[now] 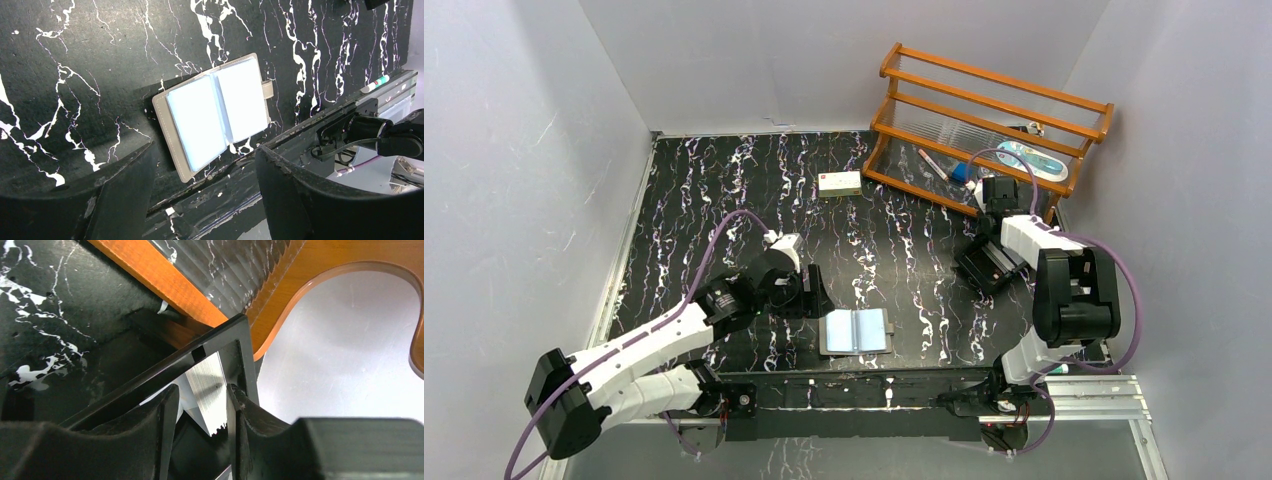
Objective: Put the credit cards into the card holder
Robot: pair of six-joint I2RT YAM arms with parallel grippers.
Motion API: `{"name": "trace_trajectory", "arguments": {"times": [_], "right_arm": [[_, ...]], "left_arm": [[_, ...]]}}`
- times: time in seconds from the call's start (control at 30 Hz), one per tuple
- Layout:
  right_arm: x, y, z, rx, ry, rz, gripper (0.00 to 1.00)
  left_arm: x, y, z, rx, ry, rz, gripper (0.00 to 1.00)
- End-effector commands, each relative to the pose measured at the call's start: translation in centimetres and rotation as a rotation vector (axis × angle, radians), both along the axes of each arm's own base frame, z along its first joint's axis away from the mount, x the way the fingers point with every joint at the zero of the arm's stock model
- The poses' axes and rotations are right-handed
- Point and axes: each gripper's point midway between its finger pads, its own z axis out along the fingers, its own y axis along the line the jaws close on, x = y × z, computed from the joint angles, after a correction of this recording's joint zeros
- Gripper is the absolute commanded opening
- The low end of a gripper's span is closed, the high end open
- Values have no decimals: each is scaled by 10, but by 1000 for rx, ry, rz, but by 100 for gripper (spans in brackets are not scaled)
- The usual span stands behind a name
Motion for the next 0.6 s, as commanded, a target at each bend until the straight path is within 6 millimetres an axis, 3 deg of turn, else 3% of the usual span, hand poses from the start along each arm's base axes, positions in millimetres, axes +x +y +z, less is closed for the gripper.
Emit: {"name": "trace_trajectory", "arguments": {"times": [0.0, 0.2, 0.57], "right_arm": [[12, -7, 5, -44, -58, -7, 47], [9, -12, 0, -79, -35, -26, 45], [12, -6, 26, -64, -104, -33, 35]], "left_arm": [[1, 0, 0, 2, -14, -14, 70], [-1, 2, 1, -7, -21, -7, 70], [-3, 1, 2, -30, -18, -5, 71]]}}
